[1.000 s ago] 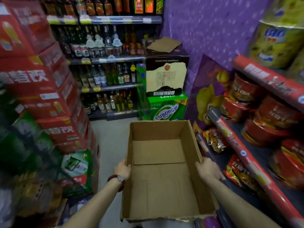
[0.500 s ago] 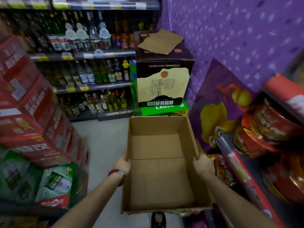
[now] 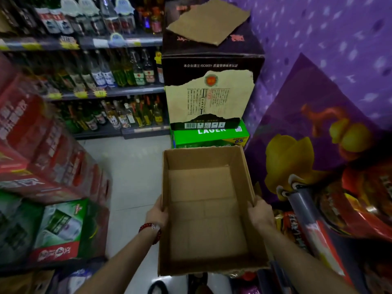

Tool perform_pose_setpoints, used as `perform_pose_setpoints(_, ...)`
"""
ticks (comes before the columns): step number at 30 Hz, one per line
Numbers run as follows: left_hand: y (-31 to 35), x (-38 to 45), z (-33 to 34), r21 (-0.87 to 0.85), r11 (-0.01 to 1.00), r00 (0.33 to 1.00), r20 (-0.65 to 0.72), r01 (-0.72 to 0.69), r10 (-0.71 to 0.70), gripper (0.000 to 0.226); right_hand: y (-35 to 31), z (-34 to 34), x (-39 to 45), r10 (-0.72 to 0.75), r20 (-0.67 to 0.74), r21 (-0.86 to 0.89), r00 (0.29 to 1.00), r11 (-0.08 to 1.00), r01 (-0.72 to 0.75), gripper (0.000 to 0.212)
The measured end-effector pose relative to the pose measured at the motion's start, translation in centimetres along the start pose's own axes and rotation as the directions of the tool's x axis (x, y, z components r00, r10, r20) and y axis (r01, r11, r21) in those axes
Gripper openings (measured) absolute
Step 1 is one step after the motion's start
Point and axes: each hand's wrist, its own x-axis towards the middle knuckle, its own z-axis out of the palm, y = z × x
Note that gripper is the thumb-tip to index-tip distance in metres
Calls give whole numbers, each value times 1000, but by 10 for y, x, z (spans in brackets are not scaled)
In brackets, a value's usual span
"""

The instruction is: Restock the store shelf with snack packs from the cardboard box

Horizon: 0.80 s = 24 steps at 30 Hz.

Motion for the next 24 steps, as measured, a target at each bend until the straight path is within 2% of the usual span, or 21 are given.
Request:
perform_pose_setpoints(4,-11,11,10,34,999,1000,0,-10,10,52,9,17,7,-18,3,51,1000,999,18,22)
perform_pose_setpoints(8,-20,23,16,67,998,1000,-27,2,0,48,8,26,15,-68,-61,13,996,998,69,20)
perform_pose_setpoints(13,-16,26,18,85,996,998,-63,32,-27,46,1,26,19,-27,-80,-52,996,998,22,24)
perform_pose_setpoints(17,-8,18,-1,173,984,999,-8,53,-53,49,-10,16,14,-3,-76,-55,997,999,-1,25)
perform_pose_setpoints(20,7,17,-27,264,964,999,20,37,-44,44,-28,2,9,-86,-149,-20,985,996,84,31)
perform_pose_setpoints(24,40,12,-61,297,953,997,-12,-68,75,40,-65,-20,0,-171,-208,-27,963,985,169,24)
